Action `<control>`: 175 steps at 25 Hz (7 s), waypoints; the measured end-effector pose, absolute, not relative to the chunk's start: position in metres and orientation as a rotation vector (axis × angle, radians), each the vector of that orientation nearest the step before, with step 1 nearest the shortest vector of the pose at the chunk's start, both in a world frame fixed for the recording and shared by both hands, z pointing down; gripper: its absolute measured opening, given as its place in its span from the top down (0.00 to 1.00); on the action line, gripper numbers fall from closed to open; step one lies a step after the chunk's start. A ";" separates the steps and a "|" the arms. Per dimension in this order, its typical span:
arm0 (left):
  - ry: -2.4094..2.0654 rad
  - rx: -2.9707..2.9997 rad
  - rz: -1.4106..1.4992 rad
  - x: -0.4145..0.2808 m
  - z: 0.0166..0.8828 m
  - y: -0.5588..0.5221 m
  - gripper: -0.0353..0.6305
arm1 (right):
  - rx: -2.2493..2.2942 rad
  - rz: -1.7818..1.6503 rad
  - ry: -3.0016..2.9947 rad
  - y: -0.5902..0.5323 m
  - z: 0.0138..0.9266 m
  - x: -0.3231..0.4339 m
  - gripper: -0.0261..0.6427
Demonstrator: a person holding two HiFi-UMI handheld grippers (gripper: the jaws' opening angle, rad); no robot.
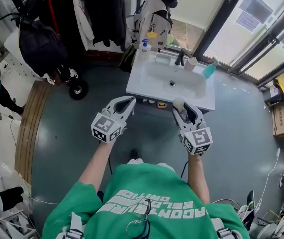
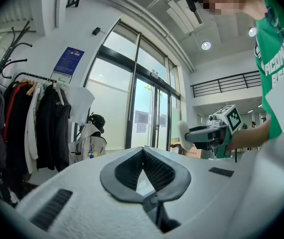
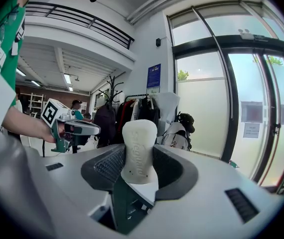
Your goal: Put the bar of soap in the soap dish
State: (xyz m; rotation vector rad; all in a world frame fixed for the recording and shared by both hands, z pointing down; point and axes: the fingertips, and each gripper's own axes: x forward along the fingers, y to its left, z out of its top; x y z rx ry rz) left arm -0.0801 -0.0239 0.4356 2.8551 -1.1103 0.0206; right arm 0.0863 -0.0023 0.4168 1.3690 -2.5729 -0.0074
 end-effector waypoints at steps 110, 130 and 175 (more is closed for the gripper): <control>-1.092 2.628 0.231 0.021 0.575 -0.414 0.94 | 0.760 0.231 -2.143 -0.498 0.698 0.118 0.69; -1.103 2.535 0.273 0.024 0.611 -0.434 0.94 | 0.515 0.199 -1.877 -0.526 0.787 0.114 0.69; -1.144 2.471 0.247 -0.004 0.614 -0.440 0.94 | 0.609 0.295 -1.916 -0.539 0.769 0.102 0.69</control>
